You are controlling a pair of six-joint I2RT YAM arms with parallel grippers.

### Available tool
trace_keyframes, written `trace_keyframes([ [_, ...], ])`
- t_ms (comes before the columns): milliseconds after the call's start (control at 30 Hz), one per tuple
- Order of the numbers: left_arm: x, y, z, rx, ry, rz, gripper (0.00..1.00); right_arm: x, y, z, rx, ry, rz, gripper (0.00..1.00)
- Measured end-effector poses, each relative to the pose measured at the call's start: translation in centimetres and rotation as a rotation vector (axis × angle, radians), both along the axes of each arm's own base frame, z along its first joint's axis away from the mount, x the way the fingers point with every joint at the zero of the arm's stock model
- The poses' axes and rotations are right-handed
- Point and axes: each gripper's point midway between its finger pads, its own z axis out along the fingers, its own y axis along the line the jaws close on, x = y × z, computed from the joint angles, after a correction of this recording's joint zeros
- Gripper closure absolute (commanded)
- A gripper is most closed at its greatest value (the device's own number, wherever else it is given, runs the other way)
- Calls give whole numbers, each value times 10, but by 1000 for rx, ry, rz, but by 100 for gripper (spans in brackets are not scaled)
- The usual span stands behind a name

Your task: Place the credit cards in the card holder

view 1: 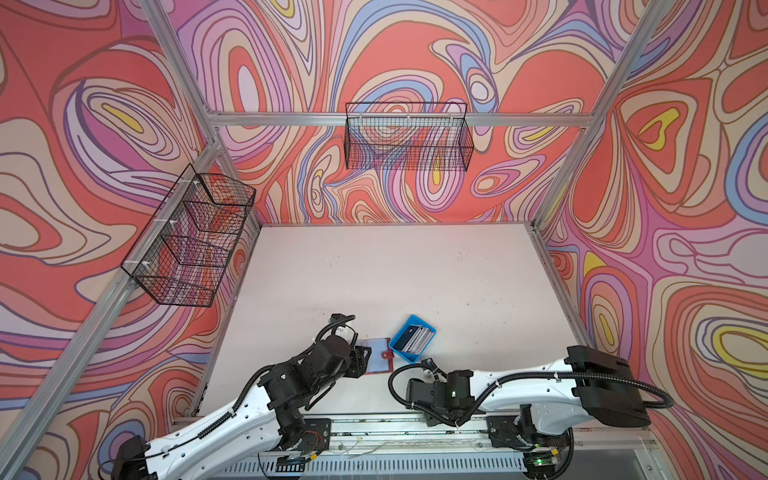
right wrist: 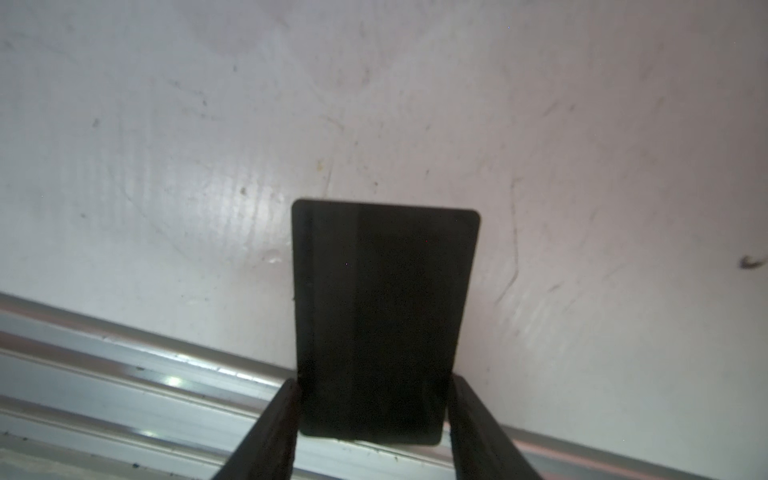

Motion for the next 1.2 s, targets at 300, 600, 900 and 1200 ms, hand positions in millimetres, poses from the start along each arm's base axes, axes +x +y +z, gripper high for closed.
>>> trace_keyframes([
  [300,-1,-4,0,-10,8,-14,43,2,3,3,12,-7,-24,58],
  [600,0,-19,1,-65,27,-39,43,16,7,15,60,-93,-46,59],
  [900,-3,-32,-8,-126,69,-54,45,25,10,37,139,-150,-84,40],
  [1200,-65,-65,-47,-144,256,-143,56,17,-4,10,140,-94,-103,39],
])
